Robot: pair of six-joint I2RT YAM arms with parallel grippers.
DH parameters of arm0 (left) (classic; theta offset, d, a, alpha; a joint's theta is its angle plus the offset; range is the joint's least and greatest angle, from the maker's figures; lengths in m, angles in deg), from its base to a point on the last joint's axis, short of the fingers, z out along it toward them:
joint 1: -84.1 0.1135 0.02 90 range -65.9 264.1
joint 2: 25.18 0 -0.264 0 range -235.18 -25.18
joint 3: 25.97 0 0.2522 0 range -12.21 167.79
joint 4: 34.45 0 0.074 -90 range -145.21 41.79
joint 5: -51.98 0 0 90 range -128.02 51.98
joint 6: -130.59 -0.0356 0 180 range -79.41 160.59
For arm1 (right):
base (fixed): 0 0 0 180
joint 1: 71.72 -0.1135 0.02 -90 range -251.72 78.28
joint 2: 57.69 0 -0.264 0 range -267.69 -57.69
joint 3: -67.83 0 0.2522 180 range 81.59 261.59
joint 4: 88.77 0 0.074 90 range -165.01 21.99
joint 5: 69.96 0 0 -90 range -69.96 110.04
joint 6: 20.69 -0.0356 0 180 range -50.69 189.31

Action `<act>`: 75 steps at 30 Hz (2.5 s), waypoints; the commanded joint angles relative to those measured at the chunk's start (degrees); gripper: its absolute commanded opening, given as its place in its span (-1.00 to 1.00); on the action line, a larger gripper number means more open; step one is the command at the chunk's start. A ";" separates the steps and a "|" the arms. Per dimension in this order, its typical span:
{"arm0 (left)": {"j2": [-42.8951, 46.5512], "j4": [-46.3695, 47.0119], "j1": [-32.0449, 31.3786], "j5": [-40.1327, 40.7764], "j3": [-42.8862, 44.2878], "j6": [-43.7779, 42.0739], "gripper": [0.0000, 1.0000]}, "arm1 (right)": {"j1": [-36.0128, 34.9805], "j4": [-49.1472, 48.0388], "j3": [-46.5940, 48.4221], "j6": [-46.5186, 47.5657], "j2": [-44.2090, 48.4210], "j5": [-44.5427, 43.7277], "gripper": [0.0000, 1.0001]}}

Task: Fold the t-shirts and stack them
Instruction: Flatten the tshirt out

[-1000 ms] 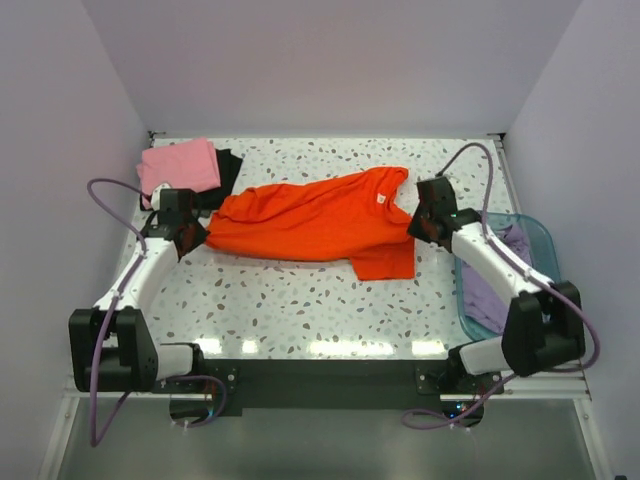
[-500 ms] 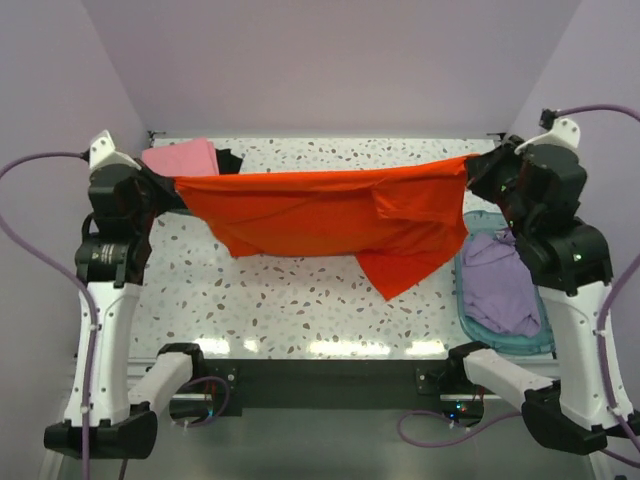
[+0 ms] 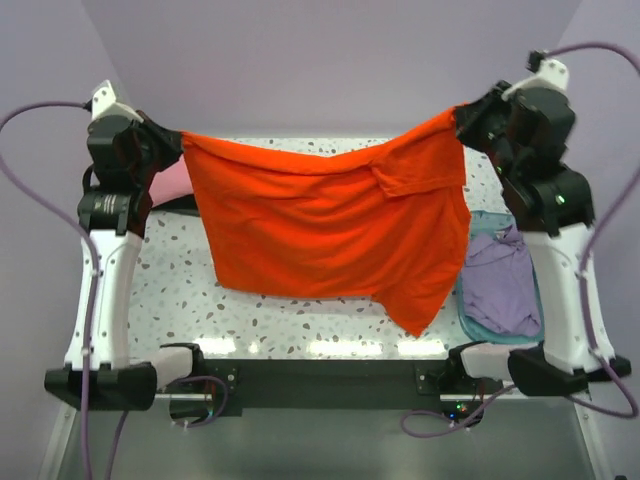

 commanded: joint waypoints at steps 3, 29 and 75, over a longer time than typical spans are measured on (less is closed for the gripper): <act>-17.71 15.84 0.54 -5.57 9.18 1.71 -1.00 | 1.68 -12.66 11.74 2.03 -17.90 5.50 -1.00; -9.86 21.82 1.07 -3.38 -28.18 3.47 -1.00 | 8.72 -13.71 -34.68 -3.95 -9.22 14.66 -1.00; -9.50 21.65 0.98 -6.63 -47.40 4.18 -1.00 | 5.91 -20.13 -61.97 -6.31 -13.36 0.06 -0.12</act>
